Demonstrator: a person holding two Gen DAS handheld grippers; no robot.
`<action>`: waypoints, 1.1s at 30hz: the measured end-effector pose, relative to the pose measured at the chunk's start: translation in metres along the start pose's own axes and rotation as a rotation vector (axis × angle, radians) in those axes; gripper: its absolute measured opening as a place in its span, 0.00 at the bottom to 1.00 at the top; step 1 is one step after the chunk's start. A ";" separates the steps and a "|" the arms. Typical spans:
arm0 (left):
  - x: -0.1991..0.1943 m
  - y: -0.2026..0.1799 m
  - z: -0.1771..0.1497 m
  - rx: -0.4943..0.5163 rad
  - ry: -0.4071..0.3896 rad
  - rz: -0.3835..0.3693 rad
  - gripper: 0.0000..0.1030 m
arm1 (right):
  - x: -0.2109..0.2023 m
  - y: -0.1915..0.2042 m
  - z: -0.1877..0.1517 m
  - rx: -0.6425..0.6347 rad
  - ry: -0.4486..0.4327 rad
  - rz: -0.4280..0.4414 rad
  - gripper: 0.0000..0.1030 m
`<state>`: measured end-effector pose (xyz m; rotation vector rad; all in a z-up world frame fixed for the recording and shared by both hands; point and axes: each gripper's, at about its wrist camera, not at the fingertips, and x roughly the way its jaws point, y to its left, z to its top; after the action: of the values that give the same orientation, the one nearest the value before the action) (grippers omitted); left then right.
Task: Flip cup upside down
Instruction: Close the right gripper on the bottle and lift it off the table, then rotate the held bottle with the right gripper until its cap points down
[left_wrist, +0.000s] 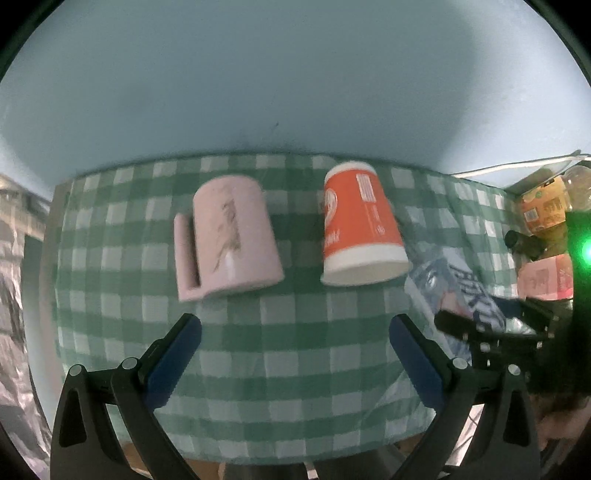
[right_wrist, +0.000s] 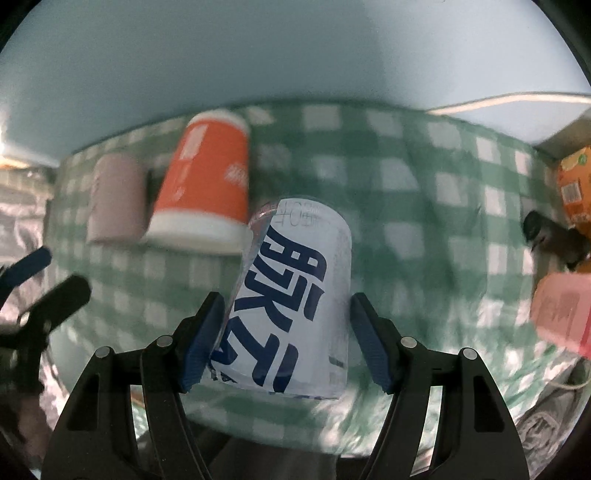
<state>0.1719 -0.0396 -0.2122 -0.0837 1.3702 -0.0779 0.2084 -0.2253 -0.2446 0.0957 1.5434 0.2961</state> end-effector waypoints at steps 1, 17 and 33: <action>-0.001 0.003 -0.005 -0.007 0.005 -0.004 1.00 | 0.001 0.004 -0.006 -0.001 0.005 0.009 0.69; 0.004 0.065 -0.066 -0.143 0.066 -0.009 1.00 | 0.033 0.081 -0.100 -0.160 -0.035 0.086 0.69; 0.010 0.076 -0.071 -0.169 0.092 -0.013 1.00 | 0.045 0.098 -0.110 -0.269 -0.056 0.028 0.74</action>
<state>0.1044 0.0340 -0.2437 -0.2331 1.4667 0.0235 0.0871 -0.1340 -0.2674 -0.0854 1.4346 0.5162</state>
